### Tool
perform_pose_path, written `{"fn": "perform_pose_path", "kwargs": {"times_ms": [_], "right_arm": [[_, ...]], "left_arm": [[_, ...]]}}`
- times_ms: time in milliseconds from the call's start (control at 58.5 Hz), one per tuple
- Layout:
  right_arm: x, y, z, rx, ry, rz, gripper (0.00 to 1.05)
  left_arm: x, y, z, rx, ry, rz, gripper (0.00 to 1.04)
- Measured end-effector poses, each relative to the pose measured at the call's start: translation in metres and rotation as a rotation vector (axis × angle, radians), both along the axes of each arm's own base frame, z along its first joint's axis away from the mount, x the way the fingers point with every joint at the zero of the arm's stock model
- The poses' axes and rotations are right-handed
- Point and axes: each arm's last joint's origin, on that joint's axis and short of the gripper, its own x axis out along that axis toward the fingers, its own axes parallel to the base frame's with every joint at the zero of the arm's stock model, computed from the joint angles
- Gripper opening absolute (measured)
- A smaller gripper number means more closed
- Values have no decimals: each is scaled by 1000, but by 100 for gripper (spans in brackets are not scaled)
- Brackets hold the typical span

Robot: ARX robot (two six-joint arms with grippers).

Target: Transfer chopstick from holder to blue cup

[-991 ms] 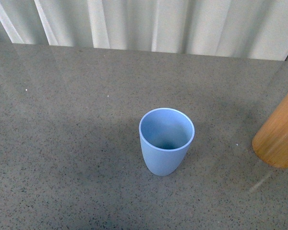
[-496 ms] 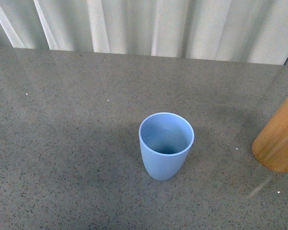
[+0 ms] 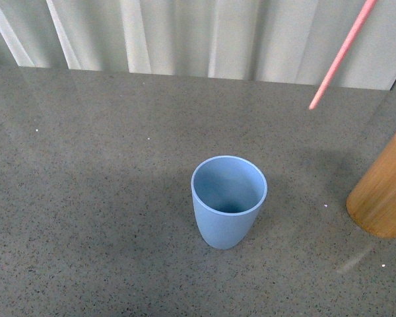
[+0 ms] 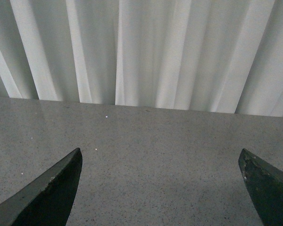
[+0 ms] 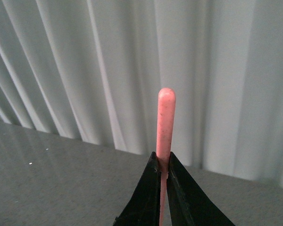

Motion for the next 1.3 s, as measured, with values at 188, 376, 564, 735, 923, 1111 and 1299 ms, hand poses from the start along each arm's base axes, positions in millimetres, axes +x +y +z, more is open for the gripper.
{"fn": "perform_pose_path", "kwargs": {"times_ms": [188,376,564,735,923,1111,1299], "right_arm": [[-1,20,-9,24,83,74,1],[-3,37,-18,-8,105,118,1],[-1,42,-24,-43,108,125,1],[3,46,-33,-73,124,125,1],[4,51,-39,-96,128,141,1],[5,58,-47,-112,149,150,1],[4,65,-53,-126,156,157,1]], "left_arm": [[0,0,0,0,0,0,98],[0,0,0,0,0,0,98],[0,0,0,0,0,0,98],[0,0,0,0,0,0,98],[0,0,0,0,0,0,98],[0,0,0,0,0,0,98],[0,0,0,0,0,0,98]]}}
